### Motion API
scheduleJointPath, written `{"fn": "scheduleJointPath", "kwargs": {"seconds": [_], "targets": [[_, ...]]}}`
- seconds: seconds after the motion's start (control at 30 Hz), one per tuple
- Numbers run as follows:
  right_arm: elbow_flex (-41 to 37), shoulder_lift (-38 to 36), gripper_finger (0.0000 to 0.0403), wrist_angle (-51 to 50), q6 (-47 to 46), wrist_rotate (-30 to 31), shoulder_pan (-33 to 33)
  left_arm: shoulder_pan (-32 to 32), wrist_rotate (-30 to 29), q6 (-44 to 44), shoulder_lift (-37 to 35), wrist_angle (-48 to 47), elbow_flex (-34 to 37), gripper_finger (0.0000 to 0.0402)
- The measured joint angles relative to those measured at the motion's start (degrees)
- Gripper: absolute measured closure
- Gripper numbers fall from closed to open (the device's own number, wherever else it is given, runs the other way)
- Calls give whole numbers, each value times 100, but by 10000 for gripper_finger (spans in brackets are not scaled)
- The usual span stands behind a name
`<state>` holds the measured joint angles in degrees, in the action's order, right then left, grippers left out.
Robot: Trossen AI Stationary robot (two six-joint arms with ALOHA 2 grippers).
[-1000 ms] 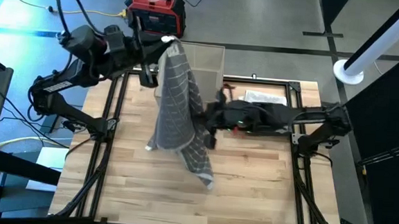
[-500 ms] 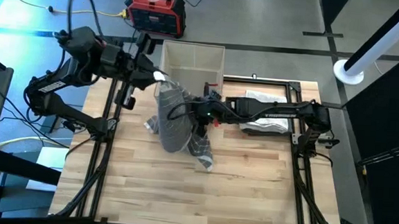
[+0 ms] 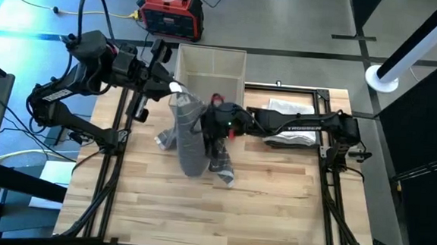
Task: Fold towel
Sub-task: Fold the gray patterned towel
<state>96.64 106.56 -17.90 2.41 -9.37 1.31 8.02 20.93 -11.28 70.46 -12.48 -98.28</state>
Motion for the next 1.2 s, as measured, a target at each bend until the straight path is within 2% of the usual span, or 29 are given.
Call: {"fn": "scheduleJointPath", "kwargs": {"seconds": [0.13, 0.27, 0.47, 0.6, 0.67, 0.77, 0.87, 1.0, 1.1, 1.2], "targets": [[0, -172, 235, -319, -40, -1045, 162, 351, -106, -504, -18, -341, 0, 401], [0, -316, 256, -428, -116, -1758, 278, 751, -616, -751, -5, -1287, 0, 401], [2, -523, 283, -901, -358, -2228, 388, 1236, -1179, -819, 184, -2737, 4, 401], [2, -591, 290, -1665, -395, -2174, 459, 1283, -1649, -470, 331, -3803, 4, 401], [2, -592, 291, -2336, -445, -1946, 492, 1163, -1805, -349, 445, -4586, 4, 401], [2, -566, 291, -3319, -513, -1266, 544, 899, -2034, -94, 618, -5753, 4, 401], [-2, -564, 291, -3805, -515, -702, 586, 561, -2138, 307, 826, -6624, 5, 401], [-2, -564, 291, -4073, -499, -412, 588, 9, -2109, 885, 1010, -6962, 321, 401], [-2, -564, 291, -4456, -498, -177, 587, -400, -1813, 1187, 1025, -6987, 982, 401], [-2, -564, 291, -4578, -498, -227, 583, -809, -1606, 1408, 1027, -6995, 1782, 401]]}}
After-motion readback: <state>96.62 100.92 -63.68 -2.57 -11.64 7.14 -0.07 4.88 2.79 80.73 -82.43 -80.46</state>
